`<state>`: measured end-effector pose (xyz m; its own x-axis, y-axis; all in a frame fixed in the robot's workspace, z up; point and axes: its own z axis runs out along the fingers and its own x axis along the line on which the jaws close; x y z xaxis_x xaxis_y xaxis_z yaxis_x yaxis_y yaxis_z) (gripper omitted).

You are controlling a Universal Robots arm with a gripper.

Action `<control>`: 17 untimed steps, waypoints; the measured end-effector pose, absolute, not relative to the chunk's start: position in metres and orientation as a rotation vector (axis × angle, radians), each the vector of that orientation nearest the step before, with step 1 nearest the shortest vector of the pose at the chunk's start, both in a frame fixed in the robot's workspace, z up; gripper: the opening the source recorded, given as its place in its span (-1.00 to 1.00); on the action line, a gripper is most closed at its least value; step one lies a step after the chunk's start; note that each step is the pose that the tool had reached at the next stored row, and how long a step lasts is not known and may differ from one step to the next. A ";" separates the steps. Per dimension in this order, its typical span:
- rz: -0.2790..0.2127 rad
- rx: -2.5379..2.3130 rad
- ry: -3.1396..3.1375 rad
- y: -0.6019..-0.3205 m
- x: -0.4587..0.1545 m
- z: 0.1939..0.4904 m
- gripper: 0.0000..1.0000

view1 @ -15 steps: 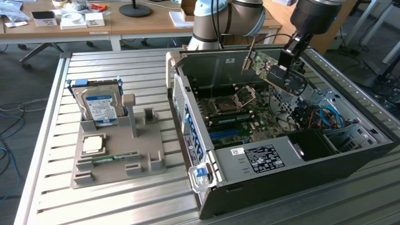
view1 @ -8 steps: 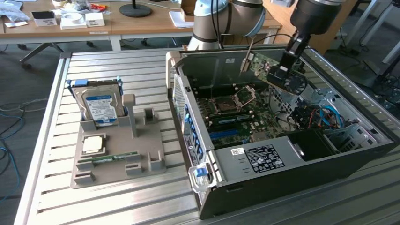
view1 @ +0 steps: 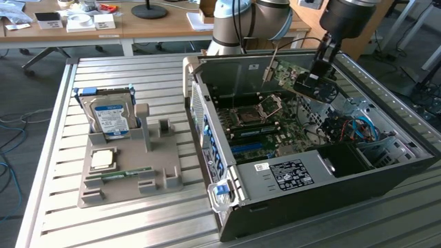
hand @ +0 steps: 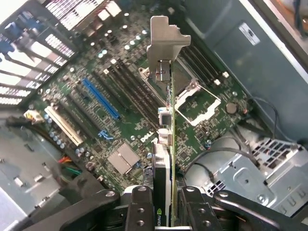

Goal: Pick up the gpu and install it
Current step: 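Insert the gpu into the slot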

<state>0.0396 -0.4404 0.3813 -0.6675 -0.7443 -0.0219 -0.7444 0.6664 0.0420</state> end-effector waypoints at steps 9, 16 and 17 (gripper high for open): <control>0.075 -1.488 2.766 -0.440 0.040 0.380 -0.47; 0.074 -1.614 2.698 -0.440 0.040 0.380 -0.47; 0.074 -1.614 2.698 -0.440 0.040 0.380 -0.47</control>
<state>0.0395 -0.4401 0.3798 -0.4732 -0.8807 -0.0219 -0.8806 0.4720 0.0420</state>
